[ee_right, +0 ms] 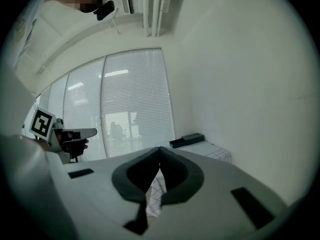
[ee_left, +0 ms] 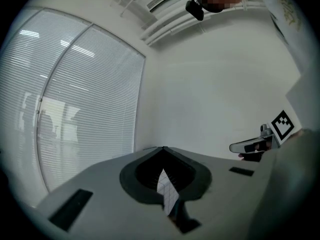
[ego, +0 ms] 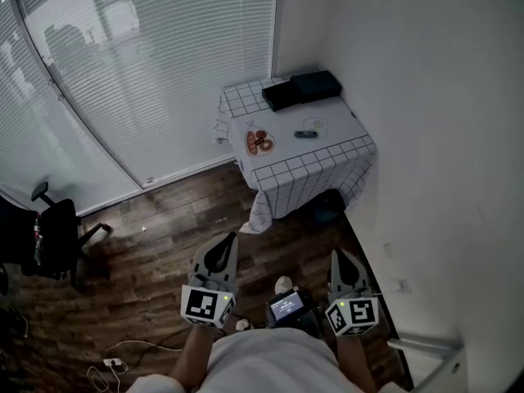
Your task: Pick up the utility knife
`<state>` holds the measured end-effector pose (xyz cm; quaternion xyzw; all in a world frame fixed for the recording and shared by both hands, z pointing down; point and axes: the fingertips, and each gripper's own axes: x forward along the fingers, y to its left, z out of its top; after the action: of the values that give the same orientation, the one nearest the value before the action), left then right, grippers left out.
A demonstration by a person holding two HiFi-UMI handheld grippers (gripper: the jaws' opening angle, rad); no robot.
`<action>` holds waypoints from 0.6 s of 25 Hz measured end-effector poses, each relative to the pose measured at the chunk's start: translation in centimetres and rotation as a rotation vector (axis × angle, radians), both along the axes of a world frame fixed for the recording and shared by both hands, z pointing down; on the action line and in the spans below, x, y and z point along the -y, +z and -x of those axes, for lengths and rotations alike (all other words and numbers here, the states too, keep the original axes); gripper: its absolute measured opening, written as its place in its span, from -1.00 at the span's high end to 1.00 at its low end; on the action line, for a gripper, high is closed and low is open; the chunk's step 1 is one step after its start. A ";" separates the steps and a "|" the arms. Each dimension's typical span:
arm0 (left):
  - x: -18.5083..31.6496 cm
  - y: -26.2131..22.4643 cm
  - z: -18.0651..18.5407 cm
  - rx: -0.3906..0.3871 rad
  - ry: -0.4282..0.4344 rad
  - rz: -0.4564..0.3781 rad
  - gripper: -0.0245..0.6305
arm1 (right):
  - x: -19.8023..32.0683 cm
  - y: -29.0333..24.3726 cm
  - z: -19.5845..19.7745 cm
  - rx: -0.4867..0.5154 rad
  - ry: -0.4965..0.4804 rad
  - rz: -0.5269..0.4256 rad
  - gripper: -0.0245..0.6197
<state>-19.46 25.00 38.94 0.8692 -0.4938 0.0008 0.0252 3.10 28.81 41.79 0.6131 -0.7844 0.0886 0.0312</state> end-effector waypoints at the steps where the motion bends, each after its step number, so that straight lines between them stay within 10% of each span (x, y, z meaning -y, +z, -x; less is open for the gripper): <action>1: 0.9 -0.1 -0.5 0.003 -0.002 -0.002 0.90 | 1.0 -0.1 -0.4 -0.002 -0.005 -0.001 0.90; 15: 11.1 -2.5 -6.7 0.051 -0.018 -0.026 0.90 | 11.4 -2.0 -5.8 0.028 -0.068 -0.029 0.90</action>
<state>-12.72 13.85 36.48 0.8647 -0.5020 0.0163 0.0011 8.94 17.43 39.78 0.5851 -0.8064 0.0846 0.0144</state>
